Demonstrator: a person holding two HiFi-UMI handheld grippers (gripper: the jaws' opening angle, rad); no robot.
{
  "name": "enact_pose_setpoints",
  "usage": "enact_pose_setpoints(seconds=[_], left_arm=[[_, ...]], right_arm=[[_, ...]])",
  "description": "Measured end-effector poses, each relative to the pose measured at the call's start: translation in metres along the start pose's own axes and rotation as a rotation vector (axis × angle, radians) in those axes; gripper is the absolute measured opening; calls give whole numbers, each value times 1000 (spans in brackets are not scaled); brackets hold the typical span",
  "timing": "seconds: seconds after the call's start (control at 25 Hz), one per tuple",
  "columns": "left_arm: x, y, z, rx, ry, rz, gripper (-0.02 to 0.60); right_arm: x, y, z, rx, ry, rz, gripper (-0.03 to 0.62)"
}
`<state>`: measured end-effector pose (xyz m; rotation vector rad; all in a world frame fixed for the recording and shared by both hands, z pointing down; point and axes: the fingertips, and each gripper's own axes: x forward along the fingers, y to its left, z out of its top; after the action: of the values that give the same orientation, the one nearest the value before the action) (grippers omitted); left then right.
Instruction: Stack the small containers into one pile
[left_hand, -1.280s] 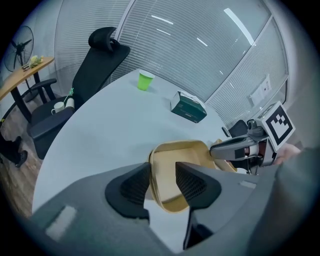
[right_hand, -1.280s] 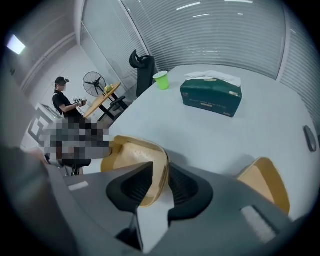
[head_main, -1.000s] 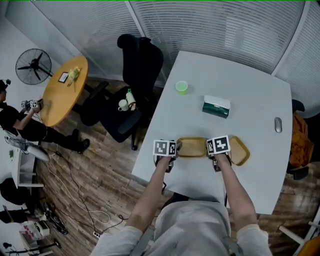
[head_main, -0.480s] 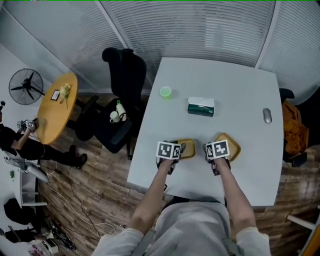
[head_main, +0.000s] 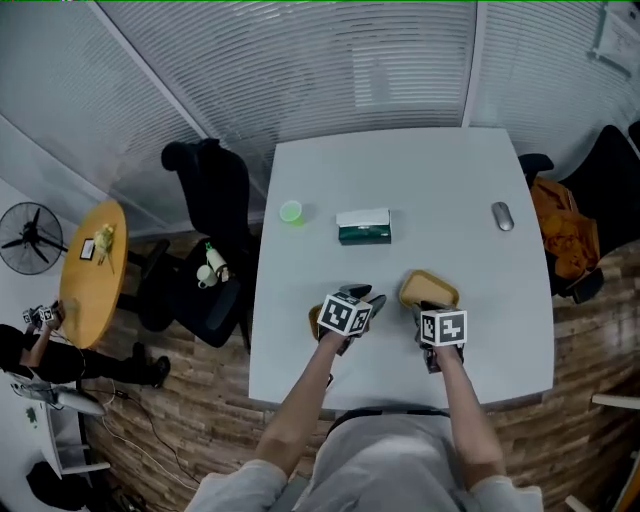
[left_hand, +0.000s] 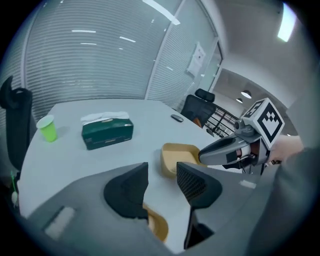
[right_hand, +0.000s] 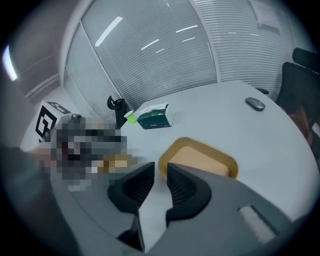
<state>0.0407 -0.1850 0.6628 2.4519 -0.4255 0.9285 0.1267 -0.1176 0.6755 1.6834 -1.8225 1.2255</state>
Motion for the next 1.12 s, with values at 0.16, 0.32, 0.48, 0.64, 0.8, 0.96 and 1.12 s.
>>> enact_pose_setpoints(seconds=[0.16,0.32,0.48,0.64,0.8,0.96,1.12], left_arm=[[22,-20,20,107,9,-72,183],[49,-30,29,150,39,-123,183],[74,-30,34,178,81,-146,181],[96,-25,25,179,136,-158,178],[111,-15,19,158,180,-160,164],[120,-13,12,138,207,-173,146],[130,-11,8,138,239,-181,146]], right_arm=[[-23,-28,0,36,-76,-73,73],[-40,-59,-10,134,-115,-139,69],[-49,-82,-21,201,-125,-205,74],[-48,-96,-34,258,-124,-237,85],[-42,-107,-34,328,-134,-254,96],[-34,-117,-41,388,-119,-270,100],[-25,-124,-46,416,-94,-279,97]])
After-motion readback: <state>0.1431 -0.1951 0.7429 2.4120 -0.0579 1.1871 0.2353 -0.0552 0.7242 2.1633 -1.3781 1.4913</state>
